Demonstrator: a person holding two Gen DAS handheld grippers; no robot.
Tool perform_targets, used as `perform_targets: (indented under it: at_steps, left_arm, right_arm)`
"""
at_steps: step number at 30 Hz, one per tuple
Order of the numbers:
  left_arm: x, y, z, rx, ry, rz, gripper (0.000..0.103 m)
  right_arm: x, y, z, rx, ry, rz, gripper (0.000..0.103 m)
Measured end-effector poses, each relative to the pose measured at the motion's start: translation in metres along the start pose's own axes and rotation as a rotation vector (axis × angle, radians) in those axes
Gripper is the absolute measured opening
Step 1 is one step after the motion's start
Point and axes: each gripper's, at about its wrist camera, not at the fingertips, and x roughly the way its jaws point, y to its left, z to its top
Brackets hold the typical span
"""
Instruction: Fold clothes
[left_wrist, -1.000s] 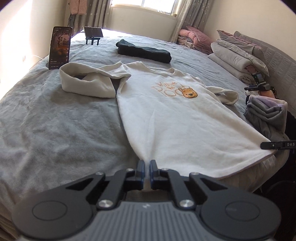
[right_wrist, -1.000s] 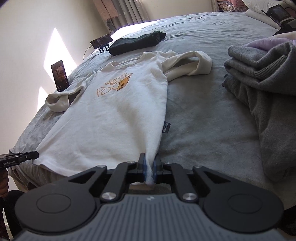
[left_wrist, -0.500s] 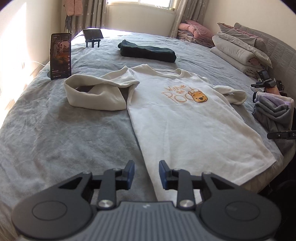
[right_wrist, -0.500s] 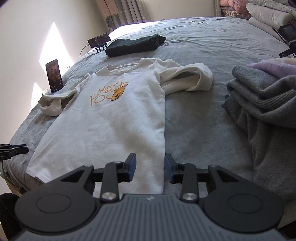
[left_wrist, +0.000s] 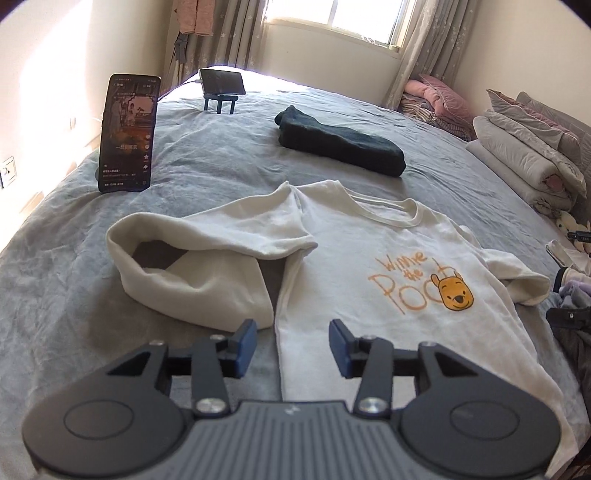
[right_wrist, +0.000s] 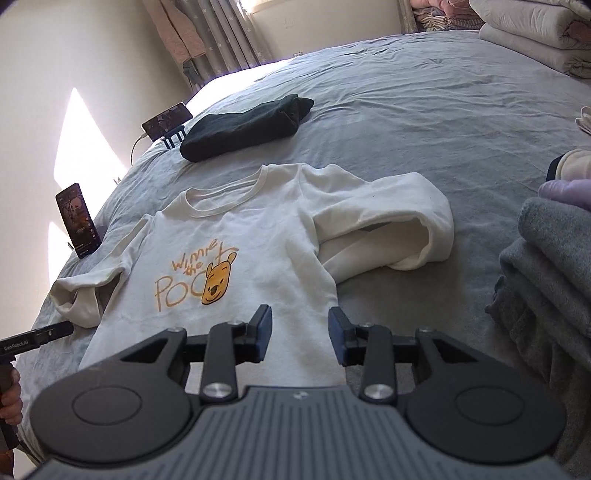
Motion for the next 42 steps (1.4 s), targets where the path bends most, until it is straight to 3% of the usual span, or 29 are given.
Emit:
perform_targets:
  at_steps: [8,13,14,16,17,18,22,25,30,31,32,34,36,42]
  left_arm:
    - [0.042,0.017,0.016,-0.135,-0.117,0.047,0.046]
    - [0.063,0.023,0.021,-0.190,-0.171,0.060,0.040]
    - [0.065,0.024,0.022,-0.197,-0.182,0.073,0.037]
    - [0.072,0.027,0.024,-0.206,-0.202,0.123,0.016]
    - [0.075,0.028,0.025,-0.207,-0.209,0.146,0.010]
    - [0.076,0.029,0.025,-0.208,-0.222,0.170,0.004]
    - [0.075,0.034,0.029,-0.205,-0.289,0.277,0.004]
    - [0.080,0.041,0.030,-0.205,-0.280,0.311,0.004]
    - [0.087,0.038,0.028,-0.169,-0.248,0.347,0.007]
    - [0.085,0.037,0.028,-0.161,-0.243,0.347,0.008]
    - [0.083,0.036,0.028,-0.152,-0.240,0.344,0.010]
    - [0.075,0.032,0.027,-0.137,-0.233,0.336,0.025]
    - [0.066,0.028,0.026,-0.122,-0.227,0.324,0.033]
    - [0.047,0.014,0.018,-0.112,-0.196,0.238,0.037]
  right_arm:
    - [0.046,-0.041,0.027,0.222,-0.110,0.025,0.040]
    - [0.067,-0.057,0.029,0.309,-0.195,0.016,0.039]
    - [0.068,-0.057,0.031,0.300,-0.212,0.000,0.040]
    - [0.072,-0.056,0.036,0.279,-0.247,-0.034,0.031]
    - [0.073,-0.054,0.039,0.252,-0.268,-0.062,0.009]
    - [0.073,-0.052,0.042,0.227,-0.289,-0.088,0.005]
    - [0.068,-0.044,0.052,0.134,-0.394,-0.192,0.005]
    - [0.071,-0.042,0.051,0.039,-0.426,-0.263,0.005]
    - [0.088,-0.060,0.048,0.073,-0.337,-0.244,0.005]
    - [0.086,-0.060,0.047,0.083,-0.325,-0.229,0.007]
    - [0.083,-0.060,0.047,0.091,-0.315,-0.215,0.016]
    - [0.070,-0.055,0.045,0.093,-0.301,-0.196,0.024]
    - [0.058,-0.049,0.040,0.086,-0.288,-0.205,0.044]
    - [0.048,-0.044,0.022,0.098,-0.191,-0.237,0.046]
